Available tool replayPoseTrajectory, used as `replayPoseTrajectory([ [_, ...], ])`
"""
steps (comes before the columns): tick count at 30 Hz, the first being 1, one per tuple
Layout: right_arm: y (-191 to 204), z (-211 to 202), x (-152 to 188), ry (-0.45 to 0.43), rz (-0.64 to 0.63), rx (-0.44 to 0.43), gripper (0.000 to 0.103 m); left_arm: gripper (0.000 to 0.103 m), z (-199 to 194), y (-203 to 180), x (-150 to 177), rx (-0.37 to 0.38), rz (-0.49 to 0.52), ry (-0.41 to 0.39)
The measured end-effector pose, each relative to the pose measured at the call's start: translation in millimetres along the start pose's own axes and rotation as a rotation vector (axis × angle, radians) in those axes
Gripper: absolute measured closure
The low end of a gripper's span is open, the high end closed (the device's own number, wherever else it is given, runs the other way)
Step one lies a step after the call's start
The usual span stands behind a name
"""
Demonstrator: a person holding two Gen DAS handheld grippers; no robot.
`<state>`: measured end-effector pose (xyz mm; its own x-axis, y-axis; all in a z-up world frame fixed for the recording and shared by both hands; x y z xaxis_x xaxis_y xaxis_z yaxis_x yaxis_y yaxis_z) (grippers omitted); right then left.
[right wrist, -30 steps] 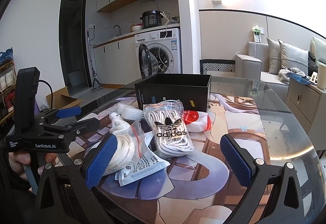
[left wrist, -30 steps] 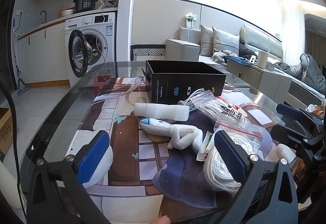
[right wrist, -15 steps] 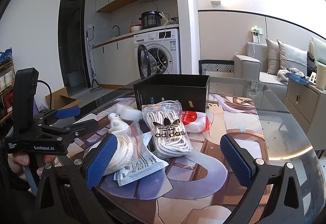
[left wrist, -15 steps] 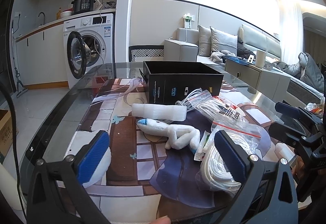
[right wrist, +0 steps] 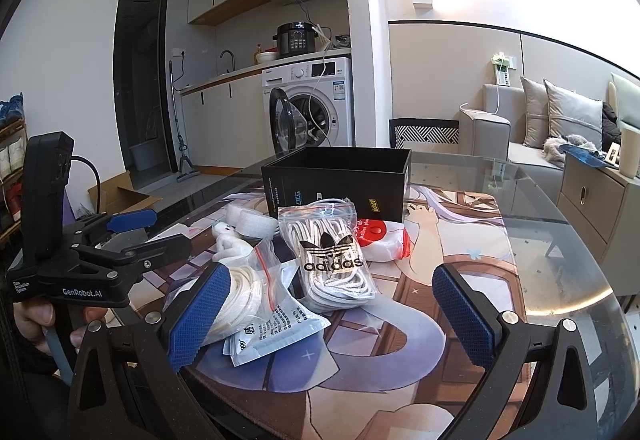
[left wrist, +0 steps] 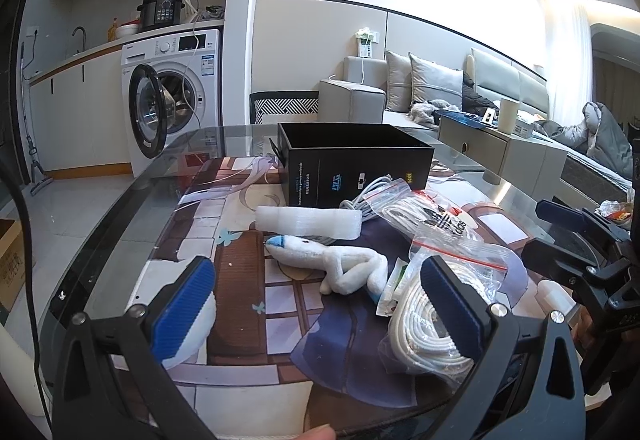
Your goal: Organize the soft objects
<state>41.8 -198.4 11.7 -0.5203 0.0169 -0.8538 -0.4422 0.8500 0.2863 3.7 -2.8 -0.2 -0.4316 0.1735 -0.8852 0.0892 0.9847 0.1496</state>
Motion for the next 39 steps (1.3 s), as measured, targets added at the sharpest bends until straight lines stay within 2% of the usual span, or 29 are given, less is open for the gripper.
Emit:
replayPoseTrajectory([
  [10,-1,1,0,-0.001,0.000,0.003,0.000,0.000,-2,-2,-1,0.007,0.012,-0.007],
  [20,-3,0,-1,-0.002,-0.003,0.007,0.000,0.000,-4,-11,-2,0.046,0.047,-0.011],
  [25,-8,2,-3,-0.008,-0.019,0.072,0.000,0.000,-4,-18,-2,0.063,0.069,-0.006],
  [32,-12,3,-5,-0.017,-0.018,0.125,0.000,0.000,-1,-22,-2,0.084,0.090,0.007],
  [39,-19,6,-7,-0.023,0.007,0.156,0.000,0.000,3,-35,-1,0.139,0.138,0.027],
])
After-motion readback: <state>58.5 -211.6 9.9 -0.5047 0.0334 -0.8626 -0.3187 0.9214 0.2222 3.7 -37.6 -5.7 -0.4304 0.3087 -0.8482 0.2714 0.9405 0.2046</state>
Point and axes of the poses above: each gripper's, at about its wrist camera, not at the fingertips, and z roughly the way its jaws point, y to its left, x to its underside, the point moved 1 cm from there along z, roughly the way its jaws point, and after that the axes turned 15 degrees about z, right-handed, at the moved point
